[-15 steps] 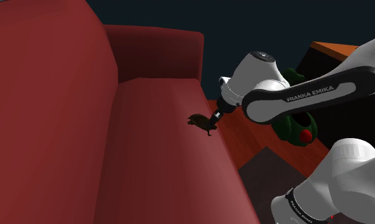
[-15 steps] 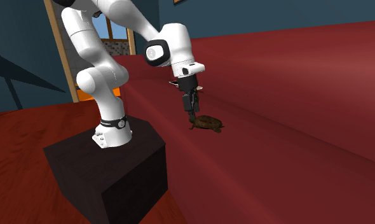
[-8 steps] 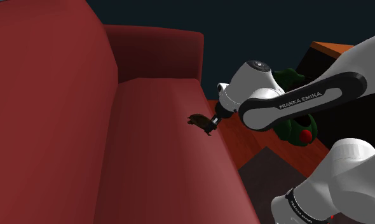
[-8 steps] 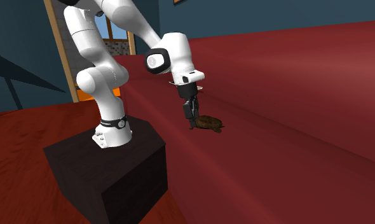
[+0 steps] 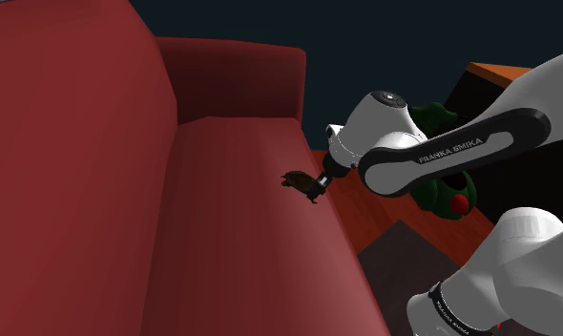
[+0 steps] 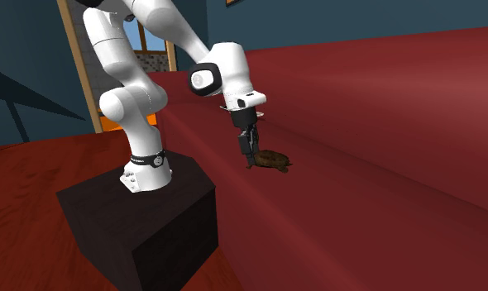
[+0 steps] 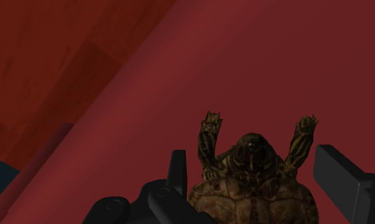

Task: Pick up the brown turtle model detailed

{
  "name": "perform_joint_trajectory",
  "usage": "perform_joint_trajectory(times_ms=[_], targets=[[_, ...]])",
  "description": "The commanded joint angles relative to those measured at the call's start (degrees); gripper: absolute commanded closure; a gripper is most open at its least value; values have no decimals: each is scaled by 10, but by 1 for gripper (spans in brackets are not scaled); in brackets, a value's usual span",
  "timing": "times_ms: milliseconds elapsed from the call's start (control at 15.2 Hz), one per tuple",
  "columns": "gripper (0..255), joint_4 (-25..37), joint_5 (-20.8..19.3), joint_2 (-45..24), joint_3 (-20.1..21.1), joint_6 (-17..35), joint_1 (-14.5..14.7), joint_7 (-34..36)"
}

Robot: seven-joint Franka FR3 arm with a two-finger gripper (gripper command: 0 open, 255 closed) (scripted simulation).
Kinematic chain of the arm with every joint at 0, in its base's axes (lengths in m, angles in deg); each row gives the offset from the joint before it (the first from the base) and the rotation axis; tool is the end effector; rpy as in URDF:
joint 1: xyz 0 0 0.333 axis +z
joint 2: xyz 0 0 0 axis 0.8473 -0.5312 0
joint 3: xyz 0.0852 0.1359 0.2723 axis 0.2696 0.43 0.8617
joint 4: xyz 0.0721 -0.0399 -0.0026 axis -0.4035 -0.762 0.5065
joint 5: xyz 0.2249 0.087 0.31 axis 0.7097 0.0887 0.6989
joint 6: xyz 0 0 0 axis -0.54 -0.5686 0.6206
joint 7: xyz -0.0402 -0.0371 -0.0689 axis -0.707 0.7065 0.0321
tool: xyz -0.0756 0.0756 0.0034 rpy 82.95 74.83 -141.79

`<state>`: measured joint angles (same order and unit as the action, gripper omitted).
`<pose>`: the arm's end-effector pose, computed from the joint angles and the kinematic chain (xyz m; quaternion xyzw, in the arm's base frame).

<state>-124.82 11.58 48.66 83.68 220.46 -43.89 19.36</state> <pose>0.3920 0.0816 0.3345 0.9791 0.1577 0.1282 0.0007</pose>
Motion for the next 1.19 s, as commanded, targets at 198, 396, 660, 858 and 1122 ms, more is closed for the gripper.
perform_joint_trajectory(times_ms=[198, 396, 660, 858, 1122], targets=[[255, 8, 1, 20, 0, -30, 0, -1], [255, 18, 2, 41, 0, -60, 1, -2], [255, 33, 3, 65, 1, -99, 2, -3], [255, 46, 4, 81, 1, -128, 2, -3], [255, 56, 5, 91, 1, -148, 2, -4]])
